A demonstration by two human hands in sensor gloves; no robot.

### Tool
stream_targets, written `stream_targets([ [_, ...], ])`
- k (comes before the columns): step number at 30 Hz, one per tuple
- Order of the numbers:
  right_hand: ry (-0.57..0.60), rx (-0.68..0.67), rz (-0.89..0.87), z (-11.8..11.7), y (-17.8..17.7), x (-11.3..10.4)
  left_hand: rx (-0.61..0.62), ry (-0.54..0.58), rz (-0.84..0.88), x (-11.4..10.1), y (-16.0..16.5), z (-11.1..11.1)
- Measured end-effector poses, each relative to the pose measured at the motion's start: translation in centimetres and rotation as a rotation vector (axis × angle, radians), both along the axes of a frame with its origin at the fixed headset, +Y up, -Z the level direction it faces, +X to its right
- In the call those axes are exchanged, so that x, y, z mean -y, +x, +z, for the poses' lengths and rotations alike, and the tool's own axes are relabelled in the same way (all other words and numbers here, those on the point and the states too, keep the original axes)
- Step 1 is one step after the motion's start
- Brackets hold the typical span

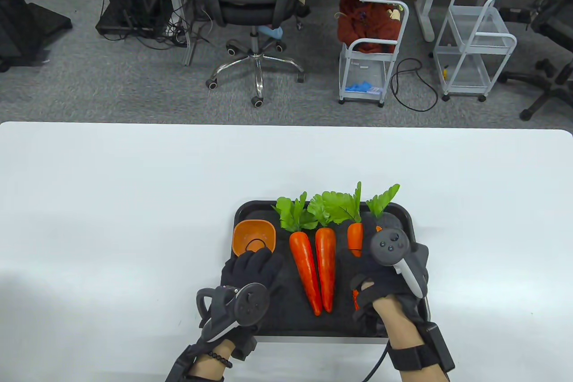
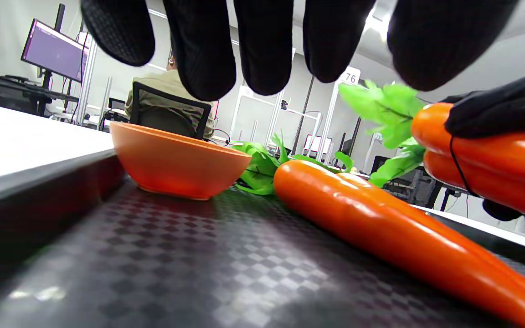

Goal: Pinch and pull to detach rubber bands

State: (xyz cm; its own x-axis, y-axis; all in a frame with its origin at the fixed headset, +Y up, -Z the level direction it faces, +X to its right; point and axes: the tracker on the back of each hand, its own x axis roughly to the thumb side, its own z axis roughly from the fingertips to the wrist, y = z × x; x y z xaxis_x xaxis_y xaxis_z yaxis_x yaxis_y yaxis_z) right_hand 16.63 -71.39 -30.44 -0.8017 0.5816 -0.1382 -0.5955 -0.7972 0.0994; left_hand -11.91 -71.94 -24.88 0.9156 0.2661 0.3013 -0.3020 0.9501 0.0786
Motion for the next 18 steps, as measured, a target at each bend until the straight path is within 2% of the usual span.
stream_targets([
  [10,0.159,-0.173,-0.435,2.4,-2.6,-0.3,0.011,0.004,0.149,-0.1,-0.1,0.1],
  [13,0.170,-0.215,-0.537,2.6,-3.3,0.1,0.012,0.008,0.200,-0.2,-0.2,0.2],
  [18,0.115,-0.260,-0.743,2.9,-4.6,1.1,0.032,-0.003,0.310,-0.3,-0.5,0.3],
])
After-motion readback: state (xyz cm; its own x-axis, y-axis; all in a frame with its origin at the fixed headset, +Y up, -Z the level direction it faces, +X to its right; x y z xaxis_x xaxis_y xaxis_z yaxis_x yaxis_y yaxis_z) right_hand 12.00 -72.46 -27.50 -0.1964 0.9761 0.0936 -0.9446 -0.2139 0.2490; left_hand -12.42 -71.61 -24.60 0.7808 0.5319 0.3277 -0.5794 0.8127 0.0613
